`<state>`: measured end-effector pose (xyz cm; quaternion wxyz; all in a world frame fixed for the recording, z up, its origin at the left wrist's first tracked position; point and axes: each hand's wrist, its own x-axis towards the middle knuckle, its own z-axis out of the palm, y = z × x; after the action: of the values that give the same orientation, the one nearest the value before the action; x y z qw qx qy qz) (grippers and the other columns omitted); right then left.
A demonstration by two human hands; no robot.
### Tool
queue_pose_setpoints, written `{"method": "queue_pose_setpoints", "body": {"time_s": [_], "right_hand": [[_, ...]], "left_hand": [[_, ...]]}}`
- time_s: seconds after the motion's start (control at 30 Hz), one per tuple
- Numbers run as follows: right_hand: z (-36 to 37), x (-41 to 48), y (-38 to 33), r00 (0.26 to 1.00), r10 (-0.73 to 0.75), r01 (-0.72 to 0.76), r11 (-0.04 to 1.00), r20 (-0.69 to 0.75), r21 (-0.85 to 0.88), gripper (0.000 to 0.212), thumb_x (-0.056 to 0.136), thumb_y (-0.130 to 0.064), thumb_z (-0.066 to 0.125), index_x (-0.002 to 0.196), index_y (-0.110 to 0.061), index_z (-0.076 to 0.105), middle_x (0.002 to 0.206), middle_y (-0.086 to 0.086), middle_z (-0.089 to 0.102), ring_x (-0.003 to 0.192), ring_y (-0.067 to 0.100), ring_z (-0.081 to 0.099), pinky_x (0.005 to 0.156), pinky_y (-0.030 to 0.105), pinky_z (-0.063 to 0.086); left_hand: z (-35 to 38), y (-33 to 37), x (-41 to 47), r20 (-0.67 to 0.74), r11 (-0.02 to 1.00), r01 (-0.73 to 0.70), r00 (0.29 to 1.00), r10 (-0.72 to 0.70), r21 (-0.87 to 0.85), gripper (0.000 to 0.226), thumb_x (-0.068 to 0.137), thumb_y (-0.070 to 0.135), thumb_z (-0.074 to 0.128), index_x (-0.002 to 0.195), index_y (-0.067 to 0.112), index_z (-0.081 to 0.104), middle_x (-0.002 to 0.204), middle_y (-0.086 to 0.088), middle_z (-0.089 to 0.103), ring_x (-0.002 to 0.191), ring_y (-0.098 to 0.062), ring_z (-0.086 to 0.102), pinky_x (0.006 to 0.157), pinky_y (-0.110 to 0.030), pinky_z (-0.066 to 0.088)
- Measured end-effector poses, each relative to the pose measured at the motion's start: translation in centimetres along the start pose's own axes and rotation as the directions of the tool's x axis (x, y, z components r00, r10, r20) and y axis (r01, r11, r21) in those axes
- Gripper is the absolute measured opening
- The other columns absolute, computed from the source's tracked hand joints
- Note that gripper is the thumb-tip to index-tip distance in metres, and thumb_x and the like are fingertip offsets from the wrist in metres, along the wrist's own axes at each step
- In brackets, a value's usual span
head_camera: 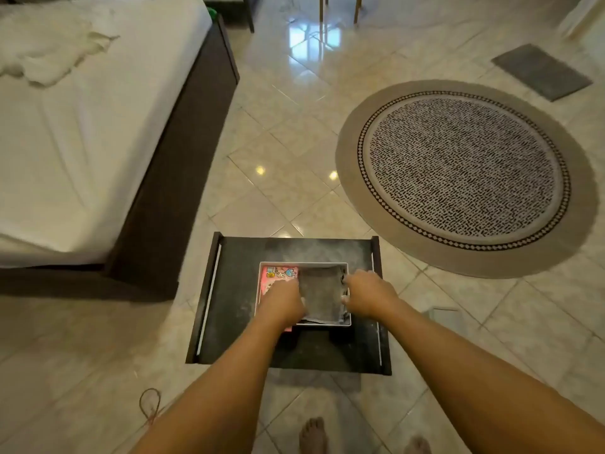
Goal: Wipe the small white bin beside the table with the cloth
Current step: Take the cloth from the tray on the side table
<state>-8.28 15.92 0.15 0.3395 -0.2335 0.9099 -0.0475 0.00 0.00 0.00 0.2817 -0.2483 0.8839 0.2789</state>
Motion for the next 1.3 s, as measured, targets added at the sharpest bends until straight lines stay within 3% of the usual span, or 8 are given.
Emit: {"method": "queue_pose_setpoints", "body": {"time_s": [0.33, 0.53, 0.67, 0.87, 1.03, 1.13, 1.2, 1.3], "right_hand": [[7.5, 7.0, 1.7, 0.999, -0.031, 0.032, 0.996, 0.015, -0.088, 0.040, 0.096, -0.037, 0.057, 0.131, -0.016, 0.056, 0.137, 0.010, 0.050, 0.125, 0.027, 0.044, 0.100, 0.042, 0.044], [9.8, 9.4, 2.5, 0.996, -0.063, 0.050, 0.982, -0.069, -0.180, 0.038, 0.094, -0.038, 0.058, 0.125, -0.017, 0.062, 0.139, 0.009, 0.044, 0.130, 0.028, 0.035, 0.103, 0.041, 0.037], [10.4, 10.5, 2.9, 0.979, -0.087, 0.053, 0.983, -0.185, -0.178, 0.034, 0.086, -0.030, 0.069, 0.116, -0.016, 0.063, 0.147, 0.010, 0.036, 0.136, 0.028, 0.028, 0.101, 0.038, 0.035], [9.9, 12.6, 3.0, 0.974, -0.103, 0.049, 0.965, -0.200, -0.258, 0.085, 0.078, -0.029, 0.079, 0.148, -0.014, 0.033, 0.153, 0.009, 0.033, 0.142, 0.028, 0.025, 0.107, 0.041, 0.031], [10.3, 13.6, 2.6, 0.957, -0.087, 0.012, 0.964, -0.275, -0.264, 0.064, 0.086, -0.013, 0.066, 0.143, -0.014, 0.037, 0.140, 0.009, 0.049, 0.133, 0.027, 0.035, 0.101, 0.042, 0.030], [10.5, 14.3, 2.3, 0.959, -0.059, -0.010, 0.970, -0.276, -0.244, 0.046, 0.084, -0.007, 0.064, 0.127, -0.015, 0.050, 0.129, 0.007, 0.053, 0.126, 0.027, 0.039, 0.100, 0.043, 0.027], [10.5, 14.6, 2.2, 0.966, -0.037, -0.022, 0.974, -0.256, -0.225, 0.040, 0.085, -0.008, 0.063, 0.123, -0.016, 0.056, 0.127, 0.006, 0.051, 0.125, 0.027, 0.038, 0.103, 0.045, 0.025], [10.3, 14.5, 1.9, 0.970, -0.032, -0.013, 0.983, -0.240, -0.183, 0.031, 0.087, -0.016, 0.063, 0.117, -0.020, 0.061, 0.125, 0.005, 0.047, 0.123, 0.026, 0.036, 0.101, 0.044, 0.025]], "left_hand": [[8.0, 0.3, 7.7, -0.046, 0.997, 0.075, 0.996, -0.074, 0.032, 0.013, 0.093, 0.015, 0.060, 0.104, 0.008, 0.059, 0.110, -0.014, 0.057, 0.079, -0.021, 0.052, 0.068, -0.029, 0.044], [9.4, 0.9, 11.2, -0.046, 0.984, 0.164, 0.986, -0.161, 0.076, 0.042, 0.092, 0.018, 0.064, 0.128, 0.000, 0.053, 0.130, -0.020, 0.051, 0.104, -0.028, 0.061, 0.075, -0.028, 0.043], [10.4, 1.5, 12.6, -0.082, 0.977, 0.209, 0.975, -0.205, 0.046, 0.067, 0.089, 0.017, 0.069, 0.141, -0.004, 0.033, 0.135, -0.023, 0.046, 0.110, -0.030, 0.060, 0.079, -0.030, 0.047], [11.5, 1.6, 14.1, -0.182, 0.984, 0.161, 0.973, -0.145, 0.077, 0.094, 0.087, 0.013, 0.072, 0.154, -0.002, 0.008, 0.144, -0.030, 0.029, 0.113, -0.032, 0.058, 0.085, -0.028, 0.049], [11.5, 0.8, 15.1, -0.260, 0.986, 0.156, 0.956, -0.135, 0.062, 0.078, 0.082, 0.006, 0.074, 0.143, -0.003, 0.026, 0.133, -0.026, 0.044, 0.105, -0.032, 0.063, 0.080, -0.031, 0.053], [11.3, 0.7, 15.3, -0.231, 0.992, 0.120, 0.967, -0.111, 0.029, 0.040, 0.088, 0.000, 0.063, 0.126, 0.001, 0.049, 0.122, -0.017, 0.057, 0.103, -0.030, 0.062, 0.075, -0.032, 0.049], [10.9, 1.0, 15.0, -0.221, 0.994, 0.089, 0.973, -0.072, 0.068, 0.020, 0.091, 0.000, 0.056, 0.110, 0.004, 0.060, 0.110, -0.015, 0.064, 0.096, -0.030, 0.063, 0.068, -0.032, 0.043], [9.7, 1.7, 13.9, -0.250, 0.992, 0.073, 0.967, -0.045, 0.101, 0.013, 0.091, 0.006, 0.057, 0.103, 0.010, 0.062, 0.104, -0.009, 0.063, 0.090, -0.025, 0.056, 0.066, -0.032, 0.038]]}}
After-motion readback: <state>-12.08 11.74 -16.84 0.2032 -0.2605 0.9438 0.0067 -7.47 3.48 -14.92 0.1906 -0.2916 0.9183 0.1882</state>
